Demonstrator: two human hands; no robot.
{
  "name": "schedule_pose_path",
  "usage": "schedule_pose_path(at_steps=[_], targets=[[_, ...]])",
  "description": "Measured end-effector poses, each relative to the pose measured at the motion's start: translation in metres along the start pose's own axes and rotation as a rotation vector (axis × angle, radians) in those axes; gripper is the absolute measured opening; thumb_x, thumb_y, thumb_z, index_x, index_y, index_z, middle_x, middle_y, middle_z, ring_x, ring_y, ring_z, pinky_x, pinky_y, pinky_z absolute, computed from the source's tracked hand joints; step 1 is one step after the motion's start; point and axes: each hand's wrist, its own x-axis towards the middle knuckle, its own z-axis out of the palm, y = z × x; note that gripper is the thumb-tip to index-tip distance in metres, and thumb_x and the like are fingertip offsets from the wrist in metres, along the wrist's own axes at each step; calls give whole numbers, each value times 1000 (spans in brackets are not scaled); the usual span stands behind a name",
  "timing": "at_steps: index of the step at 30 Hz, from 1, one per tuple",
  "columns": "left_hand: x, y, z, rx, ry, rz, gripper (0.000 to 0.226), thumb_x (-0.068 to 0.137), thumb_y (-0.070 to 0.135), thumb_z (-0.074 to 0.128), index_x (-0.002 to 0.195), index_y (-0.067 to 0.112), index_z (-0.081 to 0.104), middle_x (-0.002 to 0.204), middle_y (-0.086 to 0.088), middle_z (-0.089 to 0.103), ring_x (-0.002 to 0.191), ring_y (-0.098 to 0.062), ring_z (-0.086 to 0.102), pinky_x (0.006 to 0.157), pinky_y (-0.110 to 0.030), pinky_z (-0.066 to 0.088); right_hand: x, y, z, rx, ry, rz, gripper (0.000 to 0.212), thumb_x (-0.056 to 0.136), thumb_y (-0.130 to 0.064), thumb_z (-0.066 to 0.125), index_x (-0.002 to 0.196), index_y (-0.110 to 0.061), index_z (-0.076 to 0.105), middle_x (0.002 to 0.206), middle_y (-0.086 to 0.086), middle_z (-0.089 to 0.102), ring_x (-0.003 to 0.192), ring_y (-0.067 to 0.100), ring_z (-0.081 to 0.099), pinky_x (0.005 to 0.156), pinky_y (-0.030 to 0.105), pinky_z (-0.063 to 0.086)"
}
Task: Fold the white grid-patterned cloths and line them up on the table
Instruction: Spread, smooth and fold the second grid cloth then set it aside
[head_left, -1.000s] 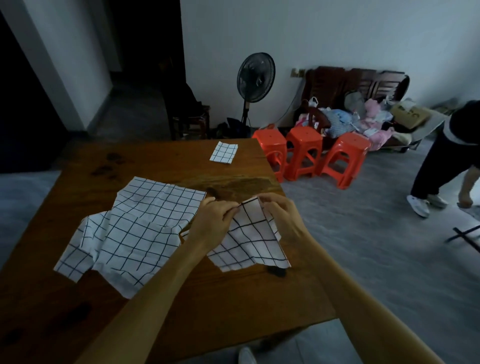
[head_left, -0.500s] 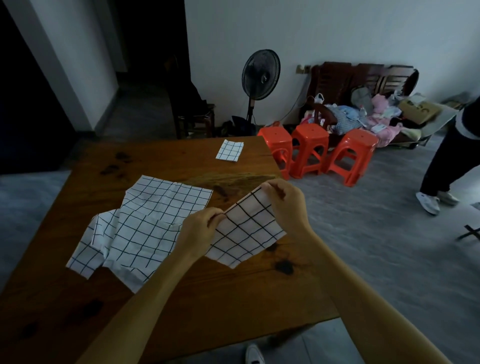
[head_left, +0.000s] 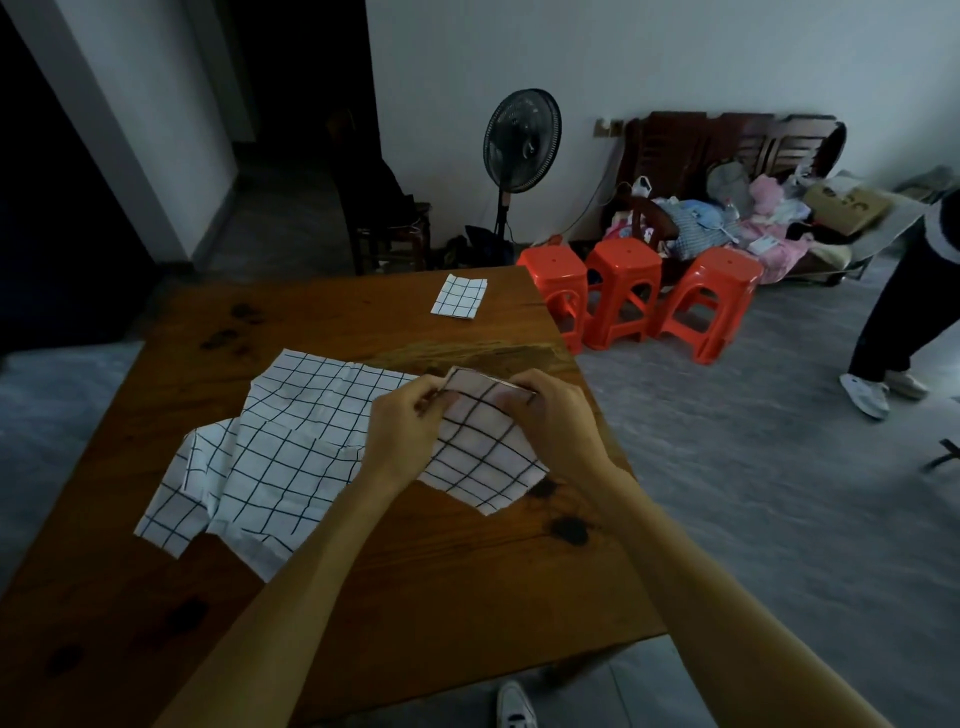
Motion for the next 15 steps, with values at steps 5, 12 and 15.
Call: schedule_pose_path(at_steps=[5,12,15], targets=[[-4,-11,-9,4,-20,-60,3,91,25,61,91,24,64,78,13,61,75,3,57,63,-9,43,-7,18,-8,123,28,170,7,87,-32,71,84,-31,64,79,-14,65,73,0,60,61,16,45],[-2,2,-2,-50,39,-46,6,88,19,64,89,25,65,84,20,62,83,2,59,74,-12,46,-2,13,-10,280,48,190,12,84,-26,73,94,-25,66,89,-12,66,85,4,62,77,23,54],[0,-3,-5,-58,71,-52,5,88,19,65,92,19,68,87,10,66,85,-3,61,75,-17,49,-3,19,-15,308,73,221,19,84,-30,74,99,-33,64,92,-12,66,87,7,63,79,27,55]])
